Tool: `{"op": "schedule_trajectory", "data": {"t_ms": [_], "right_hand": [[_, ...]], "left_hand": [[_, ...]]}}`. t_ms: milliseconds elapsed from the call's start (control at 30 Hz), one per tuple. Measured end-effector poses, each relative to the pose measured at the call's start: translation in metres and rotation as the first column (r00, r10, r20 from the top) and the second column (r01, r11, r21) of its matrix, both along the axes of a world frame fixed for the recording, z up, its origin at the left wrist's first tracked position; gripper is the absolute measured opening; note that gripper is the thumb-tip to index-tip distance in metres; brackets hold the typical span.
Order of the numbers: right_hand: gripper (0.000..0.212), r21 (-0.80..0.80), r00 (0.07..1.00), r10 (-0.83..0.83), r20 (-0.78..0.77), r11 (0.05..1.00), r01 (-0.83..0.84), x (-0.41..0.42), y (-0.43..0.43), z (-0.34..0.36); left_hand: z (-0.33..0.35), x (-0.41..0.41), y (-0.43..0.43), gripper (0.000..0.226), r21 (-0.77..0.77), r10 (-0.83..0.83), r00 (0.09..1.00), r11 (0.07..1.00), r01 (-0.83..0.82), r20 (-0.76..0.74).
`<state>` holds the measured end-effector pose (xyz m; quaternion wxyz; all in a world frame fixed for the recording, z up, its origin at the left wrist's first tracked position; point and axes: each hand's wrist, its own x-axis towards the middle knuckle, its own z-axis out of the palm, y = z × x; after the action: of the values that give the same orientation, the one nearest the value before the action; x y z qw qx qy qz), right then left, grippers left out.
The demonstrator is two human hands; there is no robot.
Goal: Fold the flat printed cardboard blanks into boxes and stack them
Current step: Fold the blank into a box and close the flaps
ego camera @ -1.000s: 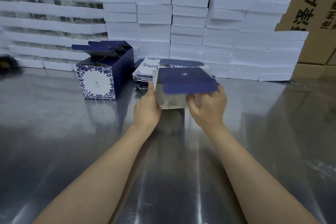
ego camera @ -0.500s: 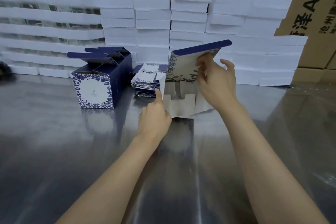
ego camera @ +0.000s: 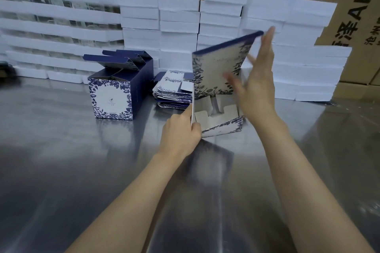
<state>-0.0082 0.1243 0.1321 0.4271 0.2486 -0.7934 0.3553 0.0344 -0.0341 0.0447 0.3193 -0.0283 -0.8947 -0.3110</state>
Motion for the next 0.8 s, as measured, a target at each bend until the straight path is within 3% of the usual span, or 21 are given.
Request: {"op": "schedule_trajectory", "data": {"t_ms": [67, 133, 167, 233, 333, 400, 467, 533, 633, 733, 800], "right_hand": [[0.060, -0.156, 0.981, 0.135, 0.137, 0.981, -0.113, 0.002, 0.007, 0.004], [0.024, -0.182, 0.976, 0.146, 0.163, 0.977, -0.116, 0.003, 0.013, 0.006], [0.018, -0.207, 0.972, 0.156, 0.175, 0.971, -0.119, 0.003, 0.015, 0.006], [0.028, -0.292, 0.967, 0.151, 0.205, 0.952, -0.087, 0.001, 0.015, 0.003], [0.062, -0.383, 0.964, 0.037, 0.262, 0.921, 0.069, -0.003, 0.015, 0.001], [0.067, -0.392, 0.987, -0.029, 0.157, 0.916, 0.089, -0.004, 0.017, 0.002], [0.045, -0.255, 0.992, -0.106, 0.070, 0.959, 0.121, -0.006, 0.019, 0.003], [0.031, -0.041, 0.986, -0.139, 0.097, 0.989, 0.143, -0.008, 0.019, 0.000], [0.052, 0.232, 0.967, -0.164, 0.197, 0.966, 0.117, -0.010, 0.022, -0.011], [0.039, 0.237, 0.948, -0.170, 0.268, 0.966, 0.106, -0.012, 0.028, -0.015], [0.037, 0.318, 0.931, -0.260, 0.255, 0.932, 0.174, -0.013, 0.029, -0.014]], "left_hand": [[-0.001, 0.000, 0.000, 0.031, -0.027, -0.026, 1.000, 0.999, 0.026, -0.013], [-0.001, 0.001, 0.001, 0.037, -0.064, -0.032, 0.999, 0.997, 0.031, -0.019], [-0.001, 0.002, 0.002, 0.042, -0.078, -0.029, 0.999, 0.997, 0.027, -0.024], [0.000, 0.004, 0.003, 0.055, -0.118, -0.036, 0.999, 0.993, 0.031, -0.039], [0.001, 0.009, 0.004, 0.065, -0.146, -0.073, 0.996, 0.987, 0.066, -0.045], [0.002, 0.011, 0.004, 0.067, -0.120, -0.089, 0.995, 0.989, 0.083, -0.050], [0.002, 0.010, 0.003, 0.070, -0.104, -0.096, 0.993, 0.991, 0.089, -0.065], [0.002, 0.010, 0.003, 0.068, -0.081, -0.086, 0.994, 0.993, 0.080, -0.072], [0.003, 0.009, 0.002, 0.066, -0.041, -0.056, 0.996, 0.998, 0.054, -0.062], [0.002, 0.010, 0.003, 0.066, -0.038, -0.063, 0.996, 0.997, 0.060, -0.070], [0.001, 0.011, 0.004, 0.066, -0.054, -0.058, 0.995, 0.997, 0.053, -0.084]]}}
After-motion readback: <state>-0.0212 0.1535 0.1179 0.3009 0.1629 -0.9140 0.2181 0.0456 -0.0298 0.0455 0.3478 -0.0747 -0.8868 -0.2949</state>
